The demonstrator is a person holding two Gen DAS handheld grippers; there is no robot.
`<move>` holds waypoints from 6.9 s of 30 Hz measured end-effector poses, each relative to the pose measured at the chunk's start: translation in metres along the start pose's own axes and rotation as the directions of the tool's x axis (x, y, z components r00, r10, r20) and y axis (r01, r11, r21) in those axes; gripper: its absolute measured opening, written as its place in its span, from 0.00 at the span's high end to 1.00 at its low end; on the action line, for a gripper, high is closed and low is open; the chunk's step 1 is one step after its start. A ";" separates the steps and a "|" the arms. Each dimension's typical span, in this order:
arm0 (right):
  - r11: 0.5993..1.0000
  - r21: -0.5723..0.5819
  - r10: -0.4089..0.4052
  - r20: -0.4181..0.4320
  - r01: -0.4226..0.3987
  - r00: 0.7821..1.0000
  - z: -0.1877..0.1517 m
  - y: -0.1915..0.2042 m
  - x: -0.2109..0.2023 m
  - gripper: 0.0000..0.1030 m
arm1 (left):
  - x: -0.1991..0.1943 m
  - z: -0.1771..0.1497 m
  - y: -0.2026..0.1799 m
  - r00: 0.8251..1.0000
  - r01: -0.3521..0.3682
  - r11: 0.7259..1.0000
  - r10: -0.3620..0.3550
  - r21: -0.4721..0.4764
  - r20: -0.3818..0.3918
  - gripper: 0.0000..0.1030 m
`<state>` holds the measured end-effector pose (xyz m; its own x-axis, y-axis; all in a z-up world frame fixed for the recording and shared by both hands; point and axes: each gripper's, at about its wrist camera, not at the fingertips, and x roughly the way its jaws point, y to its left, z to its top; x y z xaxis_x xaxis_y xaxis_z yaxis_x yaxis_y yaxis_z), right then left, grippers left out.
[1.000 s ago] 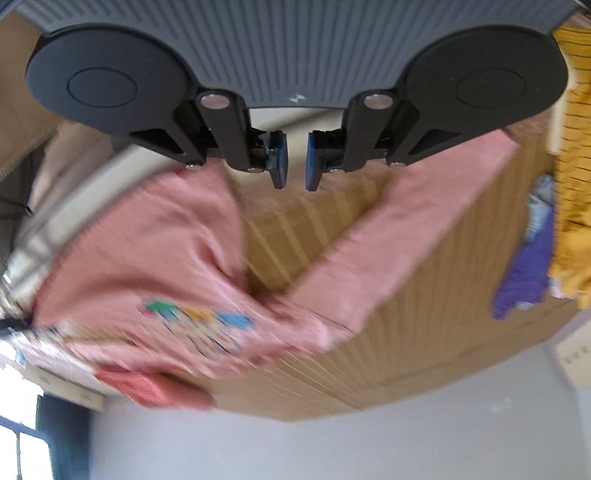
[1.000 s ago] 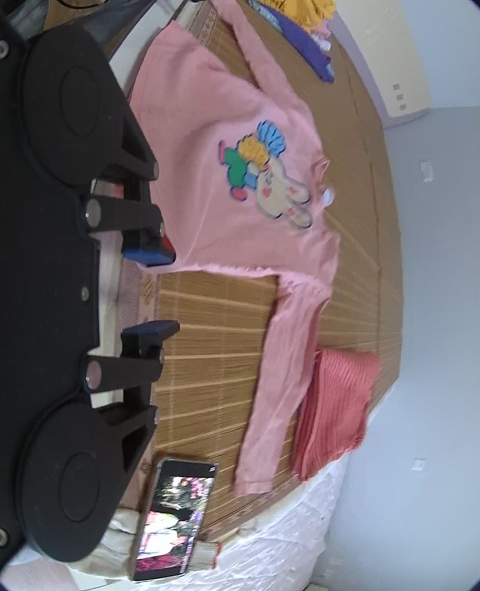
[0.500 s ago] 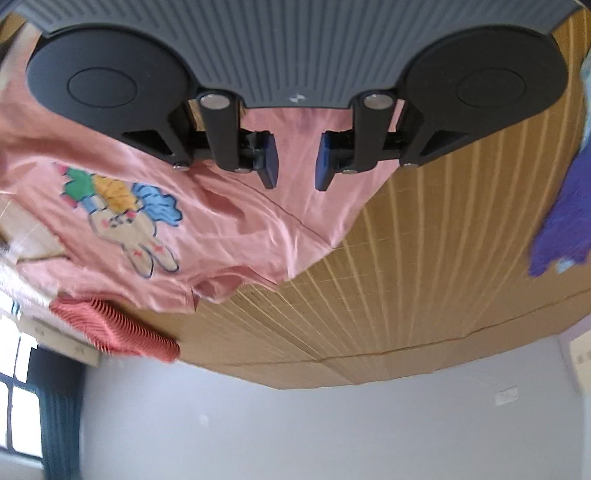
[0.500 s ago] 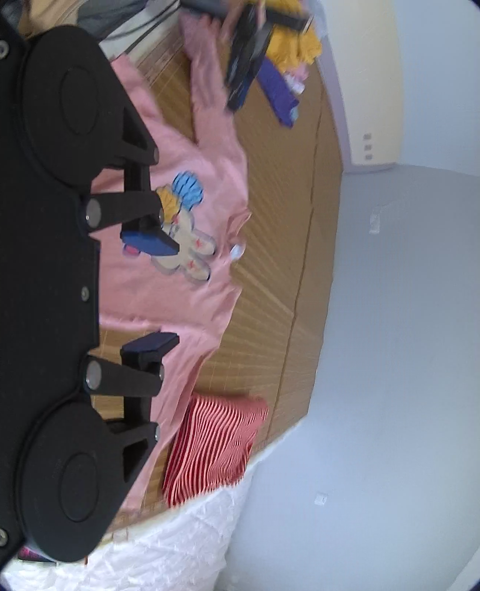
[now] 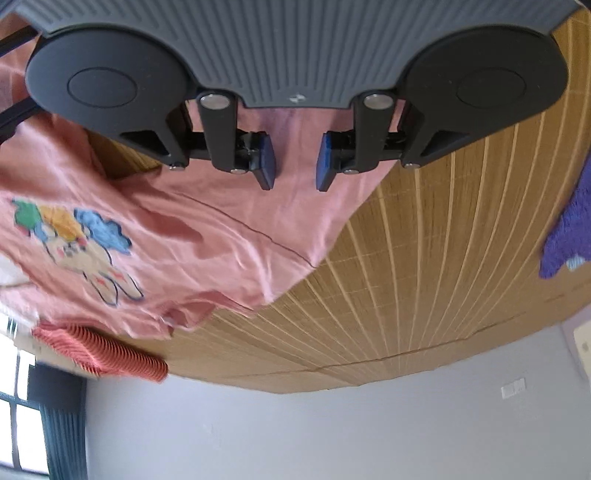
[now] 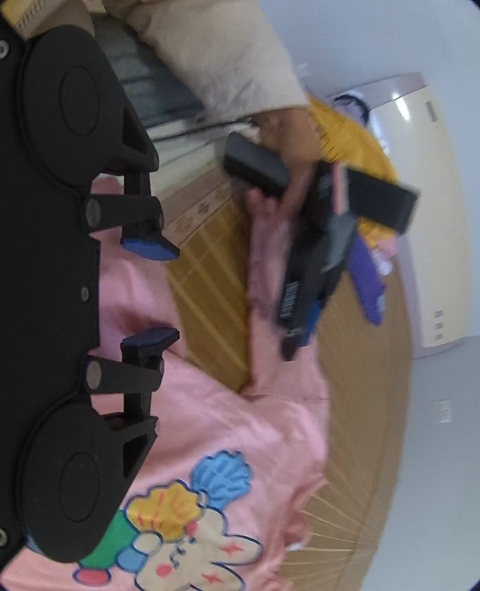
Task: Fold clothes
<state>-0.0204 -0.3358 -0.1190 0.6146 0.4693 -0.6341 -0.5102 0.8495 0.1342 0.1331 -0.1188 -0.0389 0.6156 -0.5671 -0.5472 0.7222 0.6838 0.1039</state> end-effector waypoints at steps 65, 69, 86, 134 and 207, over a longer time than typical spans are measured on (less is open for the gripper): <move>0.935 0.317 -0.135 -0.090 0.157 0.987 0.145 -0.128 0.062 0.66 | -0.054 -0.018 -0.042 0.885 0.464 0.874 -0.453 0.146 -0.102 0.50; 0.961 0.227 -0.150 -0.061 0.160 0.987 0.126 -0.107 0.006 0.60 | -0.052 -0.023 -0.058 0.897 0.439 0.877 -0.415 0.196 -0.151 0.50; 0.877 0.299 -0.361 -0.110 0.377 0.926 0.010 -0.151 -0.089 0.57 | -0.066 -0.008 -0.019 0.979 0.205 0.976 -0.203 0.071 -0.036 0.50; 0.993 0.114 0.004 -0.093 0.007 0.996 0.044 -0.031 0.048 0.72 | 0.001 -0.001 0.063 0.997 0.020 0.999 -0.023 -0.037 -0.069 0.46; 0.870 0.265 -0.442 0.049 0.415 0.896 -0.106 -0.079 -0.202 0.94 | -0.095 -0.029 -0.278 0.983 0.171 0.866 -0.182 0.469 -0.023 0.42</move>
<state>-0.1682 -0.5235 -0.0822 0.8055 0.0566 -0.5899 -0.0298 0.9980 0.0551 -0.1352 -0.2416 -0.0395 0.4664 -0.6716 -0.5757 0.8792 0.2800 0.3856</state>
